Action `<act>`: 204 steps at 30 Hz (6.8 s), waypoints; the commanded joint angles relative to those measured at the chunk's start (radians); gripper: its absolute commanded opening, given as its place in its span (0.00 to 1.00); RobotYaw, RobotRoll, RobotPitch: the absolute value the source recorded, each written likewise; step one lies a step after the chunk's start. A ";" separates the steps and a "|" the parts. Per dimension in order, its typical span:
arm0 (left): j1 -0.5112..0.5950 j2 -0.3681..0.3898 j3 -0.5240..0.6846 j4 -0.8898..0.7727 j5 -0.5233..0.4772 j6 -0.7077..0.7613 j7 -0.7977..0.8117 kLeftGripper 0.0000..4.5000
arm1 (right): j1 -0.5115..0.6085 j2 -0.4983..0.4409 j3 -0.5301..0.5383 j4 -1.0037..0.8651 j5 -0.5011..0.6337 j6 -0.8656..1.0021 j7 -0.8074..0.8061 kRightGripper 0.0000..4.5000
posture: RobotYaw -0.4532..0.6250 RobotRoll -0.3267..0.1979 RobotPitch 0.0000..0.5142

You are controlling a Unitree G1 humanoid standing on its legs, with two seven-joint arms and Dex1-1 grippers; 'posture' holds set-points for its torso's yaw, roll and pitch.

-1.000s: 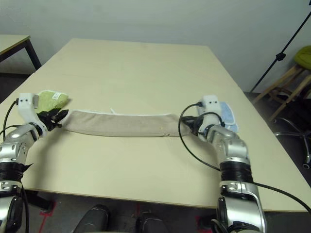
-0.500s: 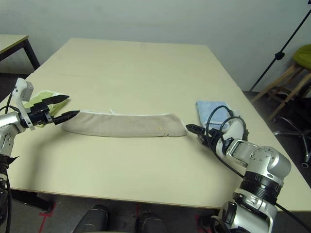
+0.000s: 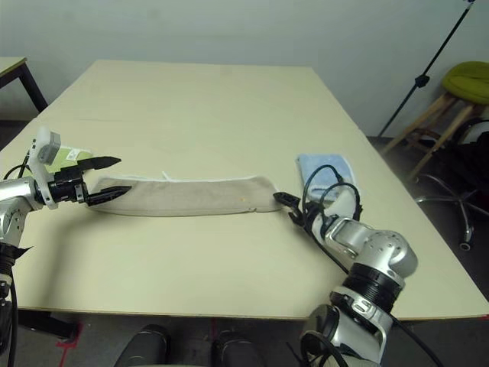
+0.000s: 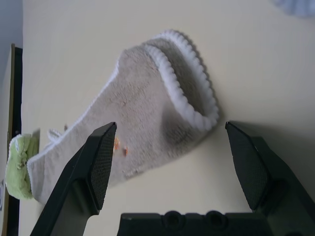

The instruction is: Fold the towel and set it aside.

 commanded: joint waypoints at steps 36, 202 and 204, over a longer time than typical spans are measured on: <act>0.047 0.005 -0.006 -0.042 0.000 0.023 0.071 1.00 | -0.097 -0.120 0.541 -0.076 -0.045 -0.201 0.214 0.01 | 0.59 0.62 0.07; -0.231 -0.476 -0.339 -0.144 0.059 0.657 0.670 0.01 | 0.098 -0.569 0.763 -0.055 -0.422 -0.957 0.974 1.00 | 0.50 0.62 0.06; -0.252 -0.481 -0.383 -0.112 0.091 0.624 0.631 0.01 | 0.115 -0.580 0.746 -0.066 -0.418 -0.951 0.966 1.00 | 0.49 0.62 0.06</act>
